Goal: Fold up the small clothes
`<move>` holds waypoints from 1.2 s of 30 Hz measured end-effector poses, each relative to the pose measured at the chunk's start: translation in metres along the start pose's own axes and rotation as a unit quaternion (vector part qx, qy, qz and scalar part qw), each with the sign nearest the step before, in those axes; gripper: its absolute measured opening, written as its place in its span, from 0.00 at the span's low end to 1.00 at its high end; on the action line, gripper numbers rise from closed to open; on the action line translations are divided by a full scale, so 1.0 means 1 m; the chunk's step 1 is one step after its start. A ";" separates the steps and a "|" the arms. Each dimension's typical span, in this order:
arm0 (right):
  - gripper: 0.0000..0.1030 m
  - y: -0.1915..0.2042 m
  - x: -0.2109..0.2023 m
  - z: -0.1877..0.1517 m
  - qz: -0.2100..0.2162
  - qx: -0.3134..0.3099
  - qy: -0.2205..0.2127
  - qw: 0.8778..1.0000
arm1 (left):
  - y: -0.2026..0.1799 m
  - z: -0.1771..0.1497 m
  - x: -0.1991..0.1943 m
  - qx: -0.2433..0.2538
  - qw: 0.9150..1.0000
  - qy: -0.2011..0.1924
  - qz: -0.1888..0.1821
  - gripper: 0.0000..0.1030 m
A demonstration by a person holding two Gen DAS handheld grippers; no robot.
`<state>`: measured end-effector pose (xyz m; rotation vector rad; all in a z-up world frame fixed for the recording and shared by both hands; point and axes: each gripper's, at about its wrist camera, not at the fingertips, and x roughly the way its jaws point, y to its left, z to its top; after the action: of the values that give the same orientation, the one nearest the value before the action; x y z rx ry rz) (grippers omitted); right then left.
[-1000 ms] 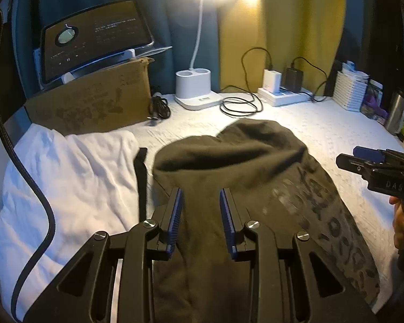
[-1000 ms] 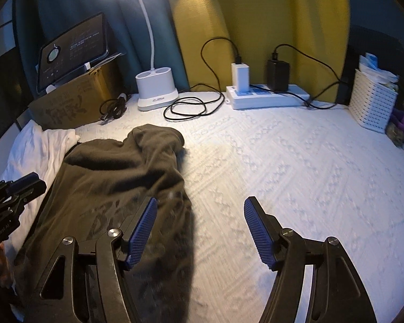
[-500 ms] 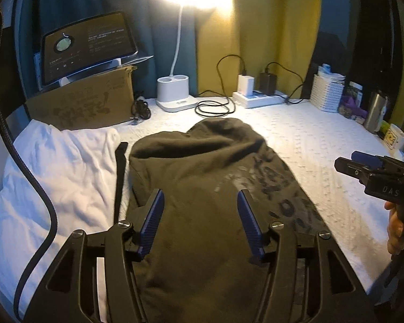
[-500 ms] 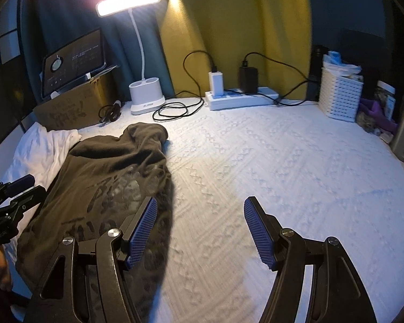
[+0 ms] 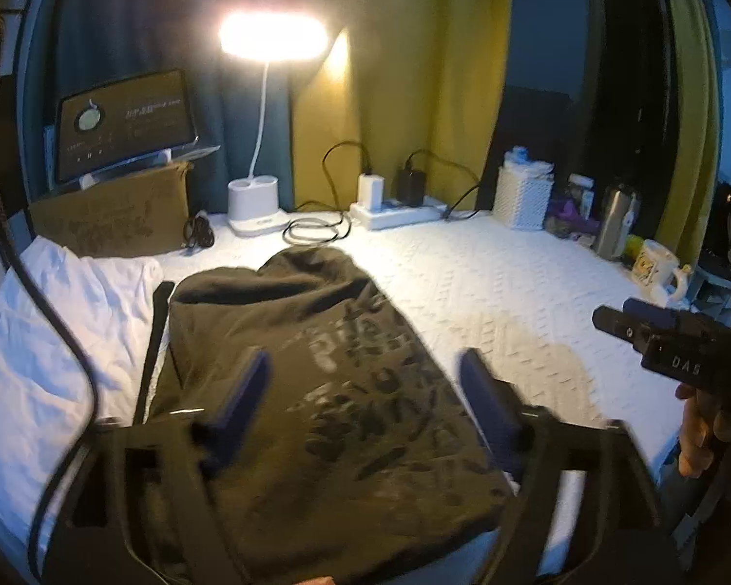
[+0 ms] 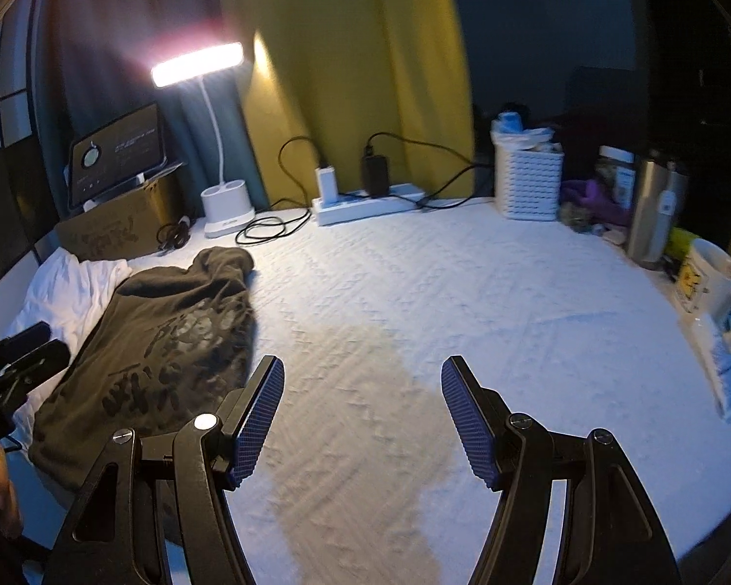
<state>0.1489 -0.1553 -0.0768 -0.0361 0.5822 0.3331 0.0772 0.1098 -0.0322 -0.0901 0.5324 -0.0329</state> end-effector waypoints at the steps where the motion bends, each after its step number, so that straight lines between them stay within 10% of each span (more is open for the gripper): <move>1: 0.67 -0.004 -0.006 -0.001 -0.003 0.000 -0.004 1.000 | -0.003 0.000 -0.003 0.000 1.000 -0.006 0.000 0.84; 36: 0.91 -0.026 -0.221 0.019 -0.047 -0.037 -0.202 0.978 | -0.078 0.031 -0.105 0.064 0.985 -0.158 -0.006 0.93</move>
<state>-0.0060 -0.2432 0.0576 -0.0658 0.1648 0.2603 0.0020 0.0401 0.0548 0.0280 0.2122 -0.0629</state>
